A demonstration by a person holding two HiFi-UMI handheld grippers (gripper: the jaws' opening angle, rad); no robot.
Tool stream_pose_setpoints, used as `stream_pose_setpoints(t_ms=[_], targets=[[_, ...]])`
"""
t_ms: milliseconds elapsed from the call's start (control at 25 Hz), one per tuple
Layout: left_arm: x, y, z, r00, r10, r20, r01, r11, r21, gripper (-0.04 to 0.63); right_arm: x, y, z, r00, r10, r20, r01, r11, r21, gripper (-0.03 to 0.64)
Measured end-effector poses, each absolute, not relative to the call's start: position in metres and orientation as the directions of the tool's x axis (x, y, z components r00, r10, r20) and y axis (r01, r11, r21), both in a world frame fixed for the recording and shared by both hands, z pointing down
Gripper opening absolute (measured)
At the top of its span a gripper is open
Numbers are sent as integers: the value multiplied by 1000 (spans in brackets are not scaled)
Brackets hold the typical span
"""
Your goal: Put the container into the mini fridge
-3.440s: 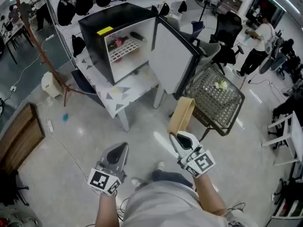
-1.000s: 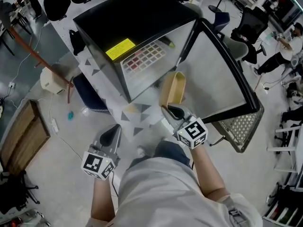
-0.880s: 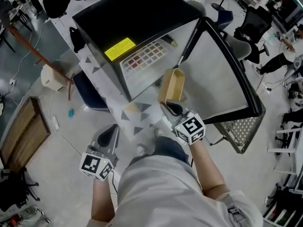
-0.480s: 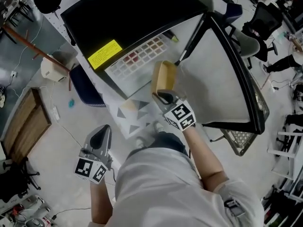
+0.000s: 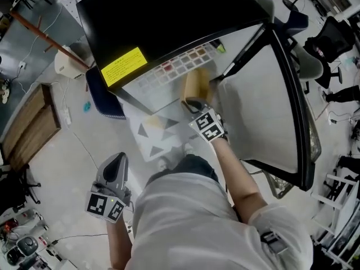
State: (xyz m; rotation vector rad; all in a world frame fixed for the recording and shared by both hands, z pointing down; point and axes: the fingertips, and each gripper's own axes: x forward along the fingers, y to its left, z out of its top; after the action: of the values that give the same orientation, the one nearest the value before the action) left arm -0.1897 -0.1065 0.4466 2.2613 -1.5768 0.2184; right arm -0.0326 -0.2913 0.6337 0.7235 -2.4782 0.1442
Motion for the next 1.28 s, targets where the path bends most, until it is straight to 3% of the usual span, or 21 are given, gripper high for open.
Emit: stream_pose_setpoints(t_ms=[320, 720, 1040, 1280], targets=[[-191, -98, 451, 281, -894, 349, -951, -211, 226, 8, -40, -321, 673, -628, -436, 645, -409, 890, 204, 23], [-192, -90, 456, 221, -906, 362, -963, -145, 226, 8, -56, -355, 689, -569, -469, 675, -293, 883, 365, 28], [-188, -89, 455, 217, -908, 358, -964, -142, 226, 8, -61, -376, 687, -541, -491, 682, -288, 871, 398, 44], [-184, -86, 455, 228, -907, 354, -961, -151, 232, 8, -65, -376, 683, -546, -499, 673, -298, 867, 400, 111]])
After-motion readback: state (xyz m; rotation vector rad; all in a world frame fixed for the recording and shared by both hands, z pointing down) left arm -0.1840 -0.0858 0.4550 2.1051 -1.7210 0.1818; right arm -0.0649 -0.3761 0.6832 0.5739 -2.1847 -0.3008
